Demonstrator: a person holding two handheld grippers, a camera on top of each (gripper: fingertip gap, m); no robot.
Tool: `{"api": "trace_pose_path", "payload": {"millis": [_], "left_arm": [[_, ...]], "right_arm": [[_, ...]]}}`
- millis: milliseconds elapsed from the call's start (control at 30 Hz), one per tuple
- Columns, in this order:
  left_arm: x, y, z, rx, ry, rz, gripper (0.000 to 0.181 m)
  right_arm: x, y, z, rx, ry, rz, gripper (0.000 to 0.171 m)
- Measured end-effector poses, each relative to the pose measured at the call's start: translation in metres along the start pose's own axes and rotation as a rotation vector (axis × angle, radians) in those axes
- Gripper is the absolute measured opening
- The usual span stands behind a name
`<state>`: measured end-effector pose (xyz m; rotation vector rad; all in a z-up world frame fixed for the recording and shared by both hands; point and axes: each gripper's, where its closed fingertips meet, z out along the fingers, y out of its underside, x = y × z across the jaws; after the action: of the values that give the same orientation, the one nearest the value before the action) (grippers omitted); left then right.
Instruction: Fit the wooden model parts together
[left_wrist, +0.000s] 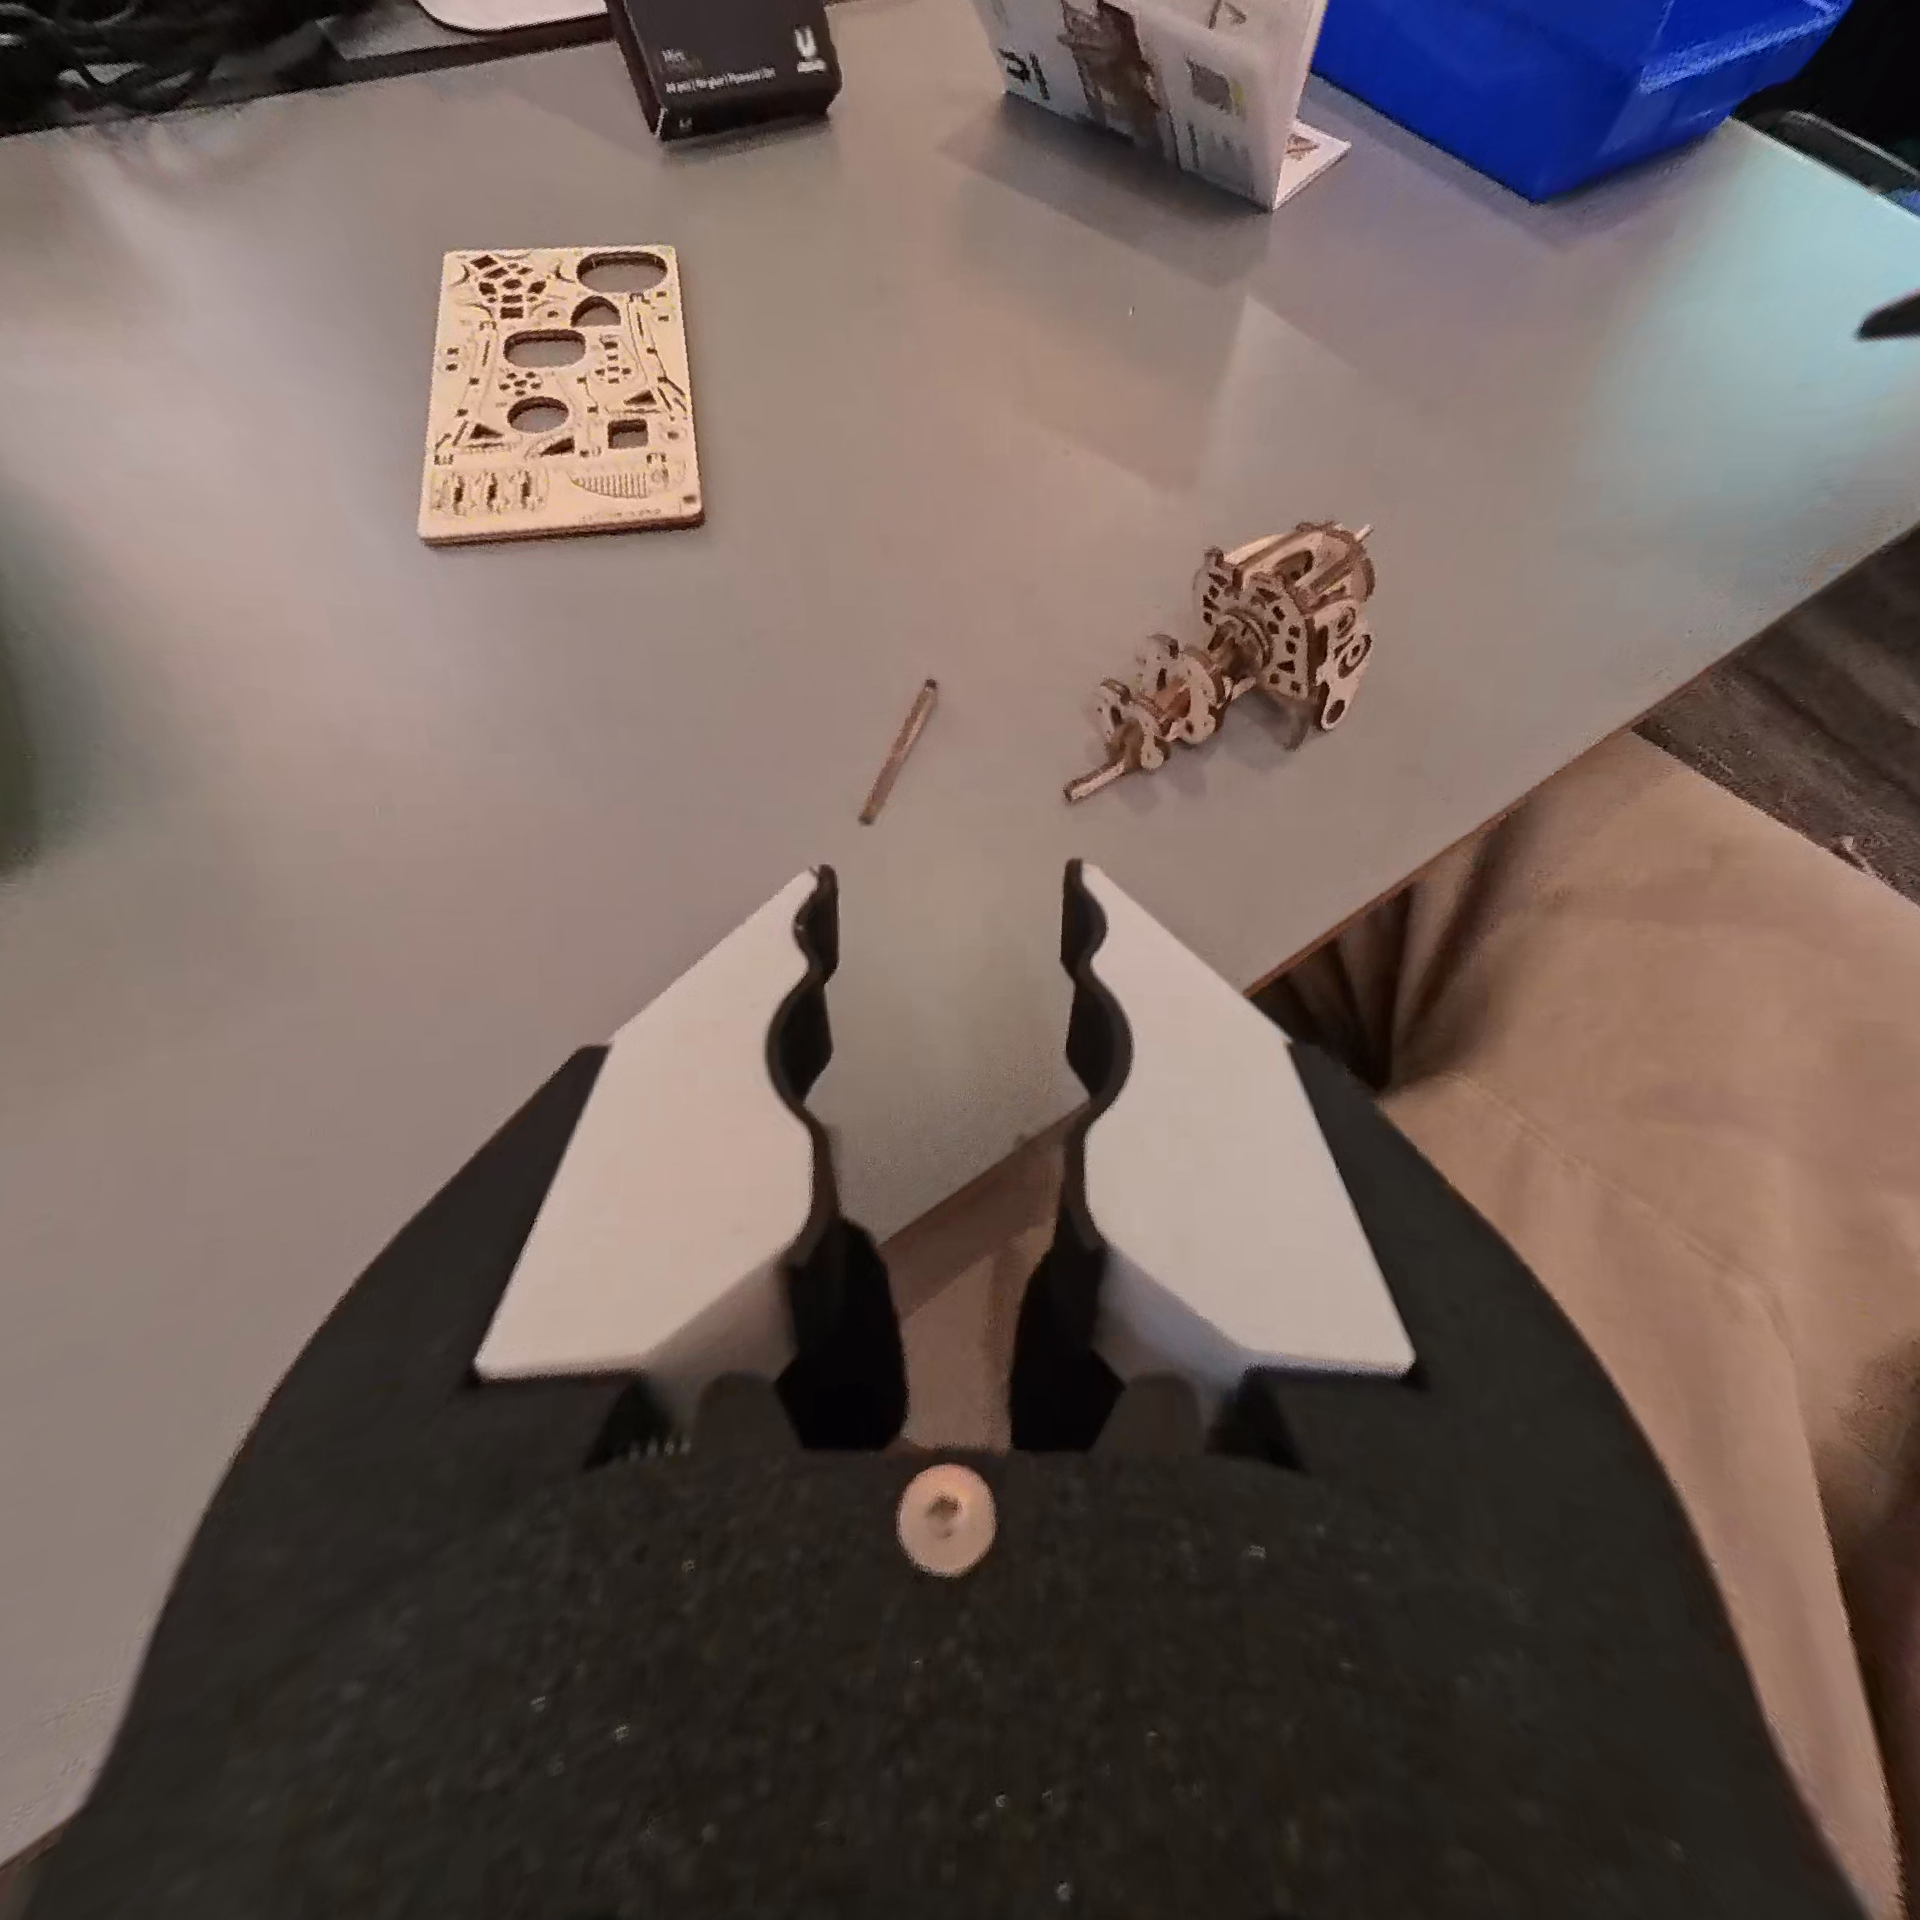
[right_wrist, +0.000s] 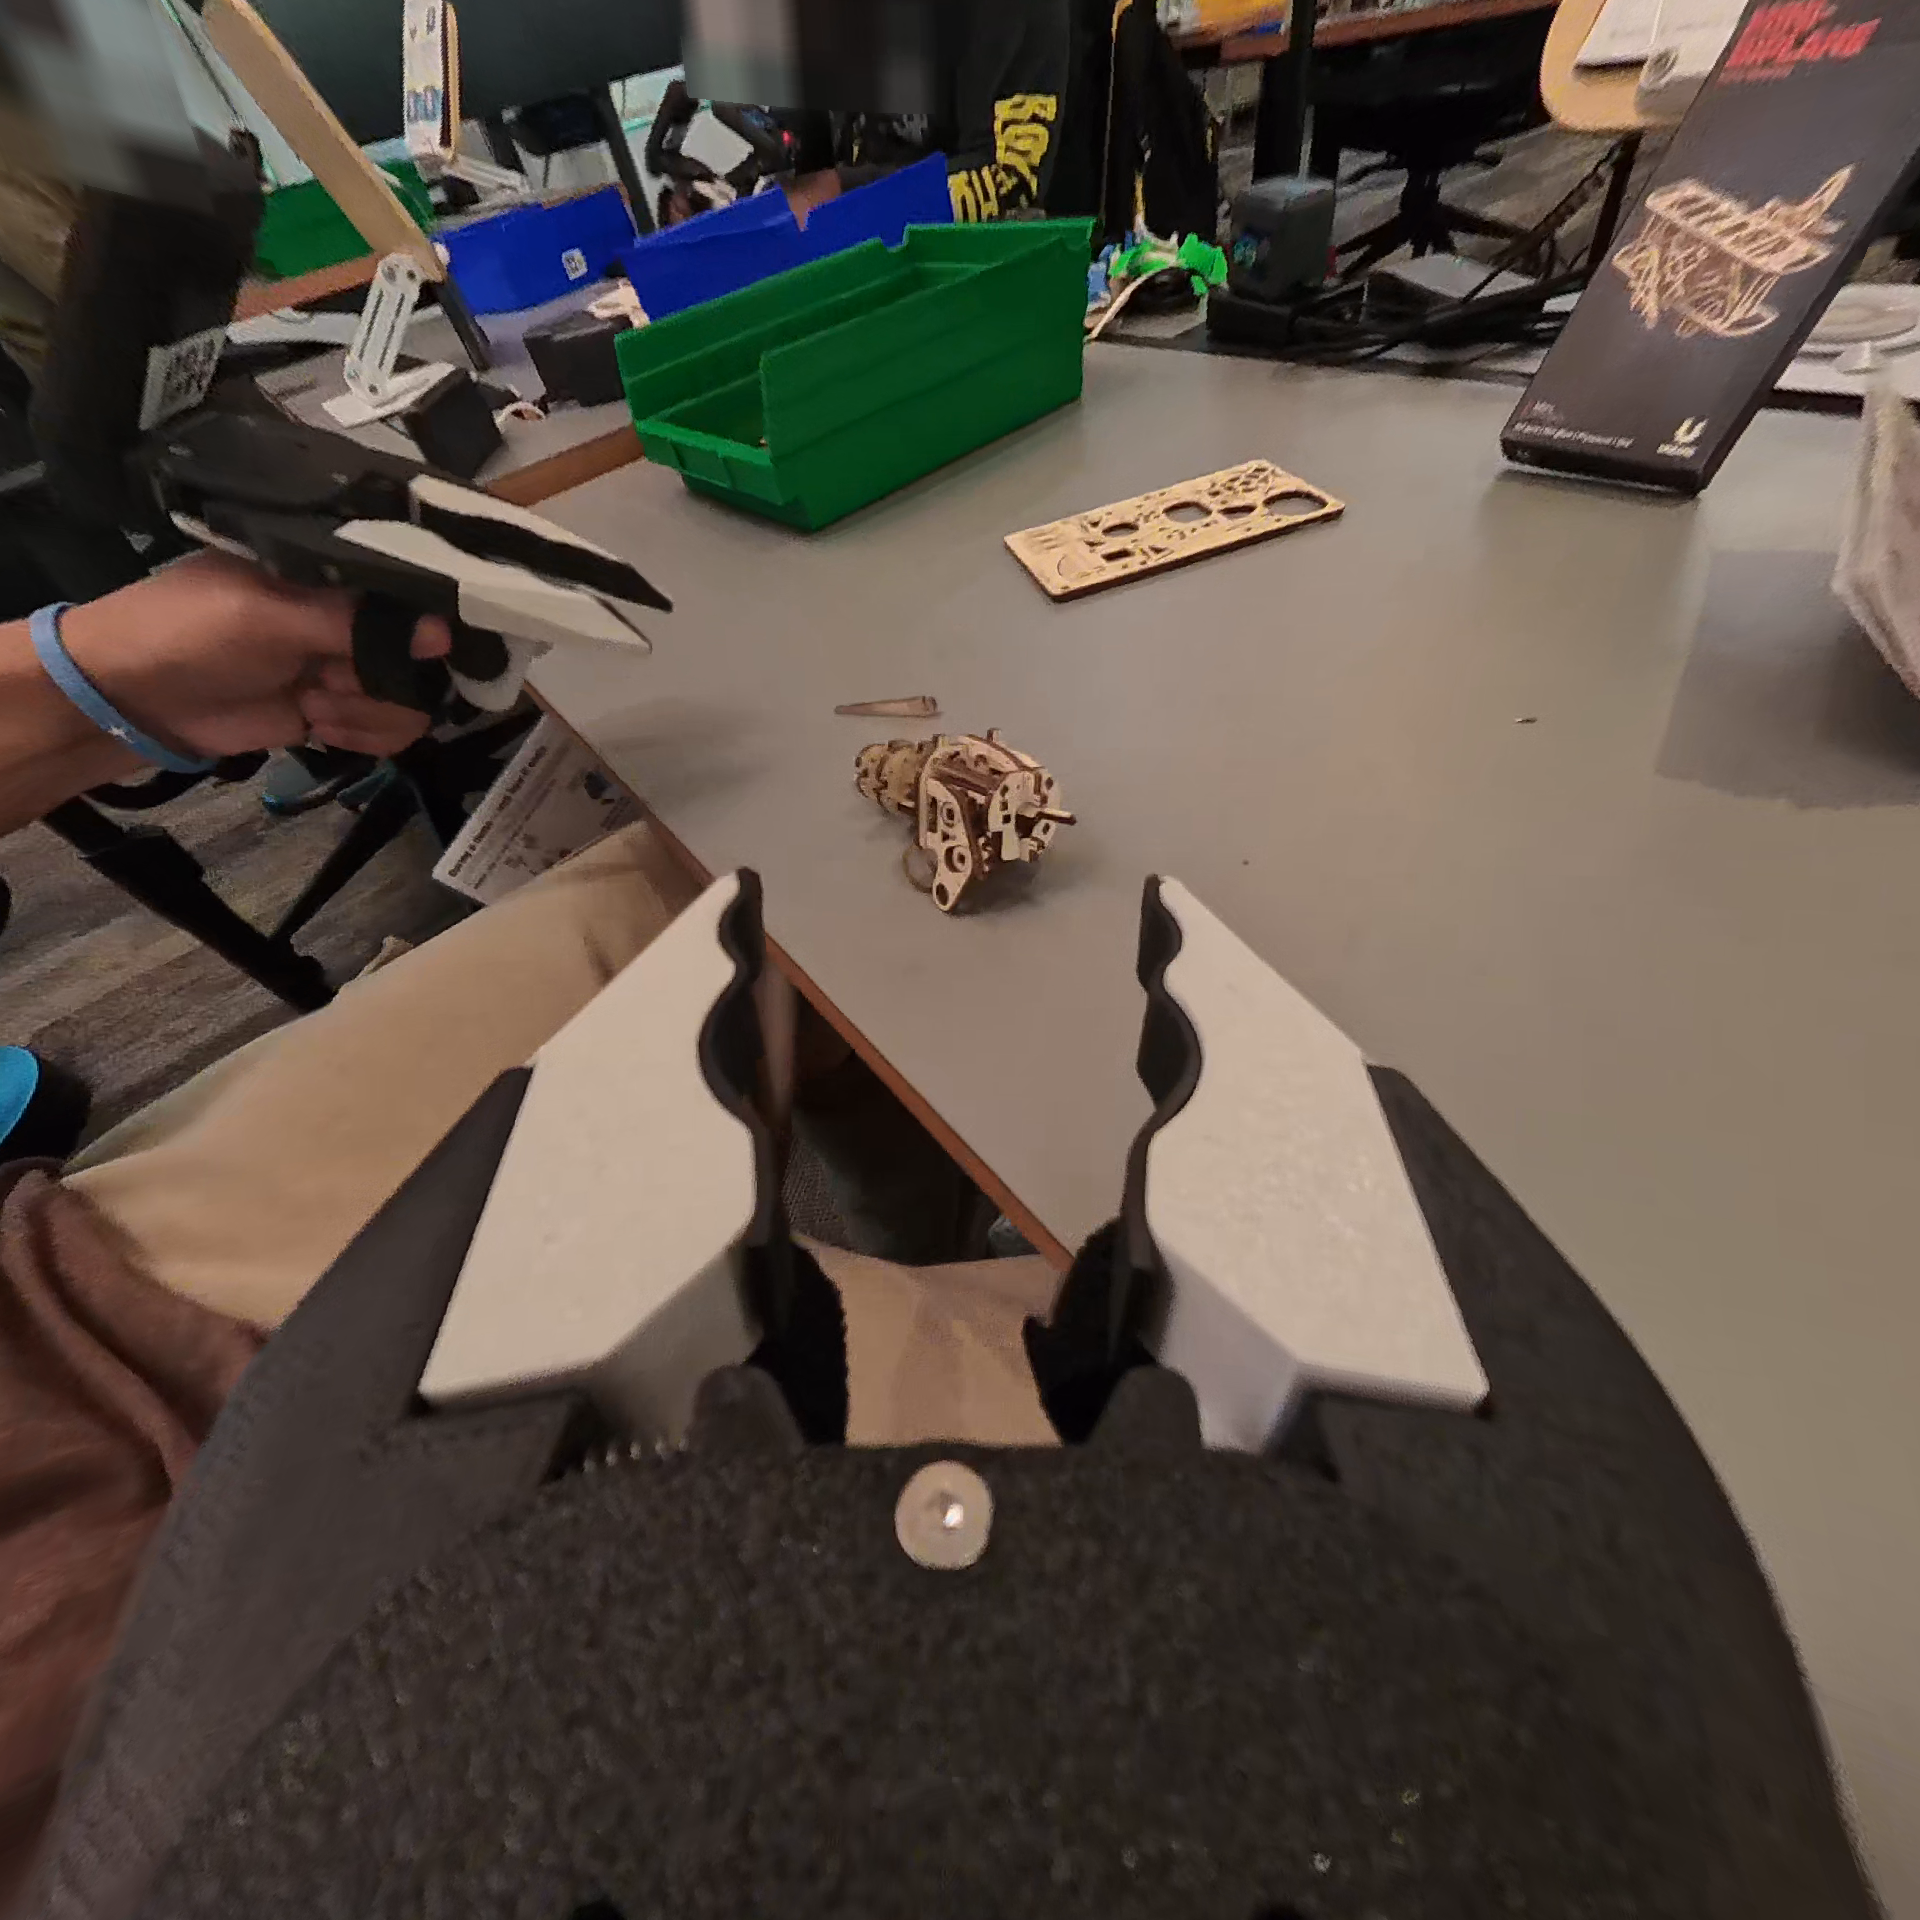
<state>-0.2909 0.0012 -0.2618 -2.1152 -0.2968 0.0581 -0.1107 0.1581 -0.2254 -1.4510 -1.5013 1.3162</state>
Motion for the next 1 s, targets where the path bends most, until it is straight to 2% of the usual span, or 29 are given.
{"api": "trace_pose_path", "payload": {"millis": [33,133,267,367,467,600,800,933,1000], "left_arm": [[0.0,0.0,0.004,-0.005,0.019,-0.006,0.041],[0.01,0.006,0.007,-0.019,0.063,0.017,0.041],[0.024,0.022,-0.002,-0.055,0.075,0.149,0.041],[0.04,0.034,-0.005,-0.108,0.122,0.159,0.04],[0.065,0.028,-0.002,-0.106,0.179,0.109,0.038],[0.096,0.016,0.026,-0.129,0.26,-0.027,0.036],[0.102,0.014,0.072,-0.165,0.294,-0.204,0.027],[0.106,0.021,0.088,-0.211,0.323,-0.198,0.023],[0.106,0.02,0.092,-0.203,0.313,-0.191,0.019]], "right_arm": [[0.0,0.003,0.005,-0.018,-0.011,-0.001,0.071],[-0.006,0.011,0.014,-0.061,-0.031,-0.042,0.068],[-0.024,0.03,0.016,-0.145,-0.054,-0.074,0.064],[-0.042,0.035,0.017,-0.14,-0.093,-0.014,0.063],[-0.046,0.03,0.029,-0.106,-0.11,0.066,0.062],[-0.022,0.028,0.063,-0.157,-0.084,-0.023,0.066],[0.003,0.019,0.119,-0.267,-0.252,-0.113,0.068],[0.006,0.034,0.141,-0.366,-0.376,-0.082,0.071],[0.003,0.042,0.146,-0.4,-0.413,-0.091,0.064]]}}
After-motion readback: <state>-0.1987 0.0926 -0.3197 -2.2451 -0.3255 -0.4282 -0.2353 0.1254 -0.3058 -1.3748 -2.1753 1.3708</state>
